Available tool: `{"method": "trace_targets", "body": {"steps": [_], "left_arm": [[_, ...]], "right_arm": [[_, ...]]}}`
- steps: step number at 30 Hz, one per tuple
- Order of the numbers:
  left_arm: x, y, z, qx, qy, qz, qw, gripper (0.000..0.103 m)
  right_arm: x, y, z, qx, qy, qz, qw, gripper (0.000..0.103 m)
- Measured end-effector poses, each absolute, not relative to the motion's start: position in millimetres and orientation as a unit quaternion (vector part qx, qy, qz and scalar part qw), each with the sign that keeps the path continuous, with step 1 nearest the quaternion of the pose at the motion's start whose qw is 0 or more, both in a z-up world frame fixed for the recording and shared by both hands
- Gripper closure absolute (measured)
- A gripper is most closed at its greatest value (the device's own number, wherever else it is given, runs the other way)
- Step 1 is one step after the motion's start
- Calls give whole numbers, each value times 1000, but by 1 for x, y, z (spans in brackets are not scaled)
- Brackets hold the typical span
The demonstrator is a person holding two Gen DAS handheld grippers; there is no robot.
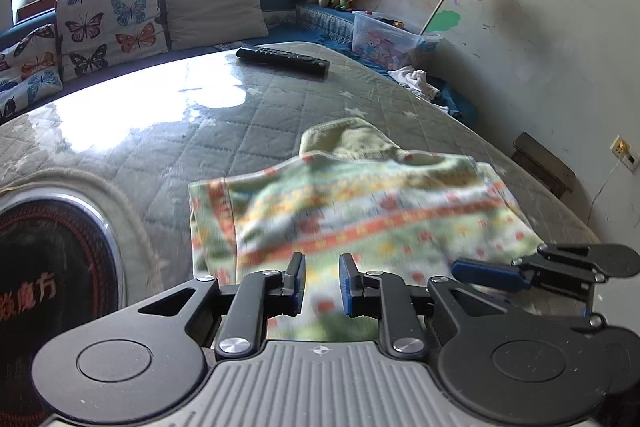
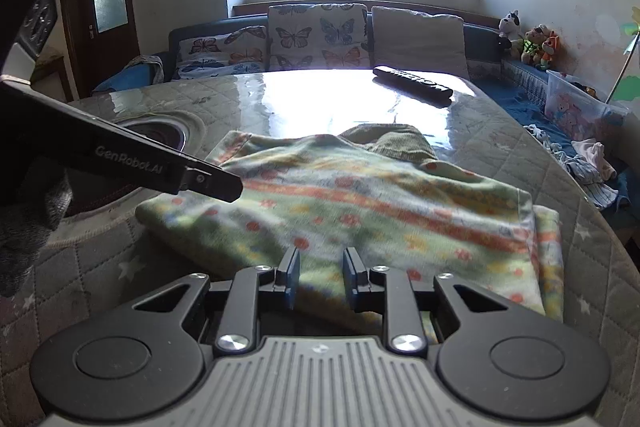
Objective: Fold clothes
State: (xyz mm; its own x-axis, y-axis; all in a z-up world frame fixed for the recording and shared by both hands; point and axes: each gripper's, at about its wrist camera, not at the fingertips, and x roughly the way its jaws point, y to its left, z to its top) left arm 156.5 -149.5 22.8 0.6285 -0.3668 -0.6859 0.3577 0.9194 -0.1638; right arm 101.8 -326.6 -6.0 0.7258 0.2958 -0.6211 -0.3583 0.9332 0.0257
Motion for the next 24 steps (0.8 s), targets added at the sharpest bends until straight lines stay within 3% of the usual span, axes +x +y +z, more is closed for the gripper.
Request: {"method": "trace_targets", "body": {"steps": [5,7,10,12,16,21,24], "left_arm": [[137,-147,16,-2,387,-197,901,78],[131,-144,17,-7,384,-194,903,67],[124,-140,20,-10,377,-186,907,53],[119,-139,20,-10,373,-181,910,45],[111,-137,21,-4,366,-169,915,23],[101,-136,21,2,360,-161,919,10],[96,-133,20,2,357,-156,921,6]], "right_arm": [[90,-326,-8,-48,324,170,929,73],[84,-327,-7,-43,322,167,931,69],[79,-331,-6,-28,317,153,935,51],[77,-334,-6,-20,316,146,937,49],[70,-339,-6,-6,314,132,940,33],[62,-338,-7,-5,313,125,941,17],[58,-337,-8,-3,312,120,942,15]]}}
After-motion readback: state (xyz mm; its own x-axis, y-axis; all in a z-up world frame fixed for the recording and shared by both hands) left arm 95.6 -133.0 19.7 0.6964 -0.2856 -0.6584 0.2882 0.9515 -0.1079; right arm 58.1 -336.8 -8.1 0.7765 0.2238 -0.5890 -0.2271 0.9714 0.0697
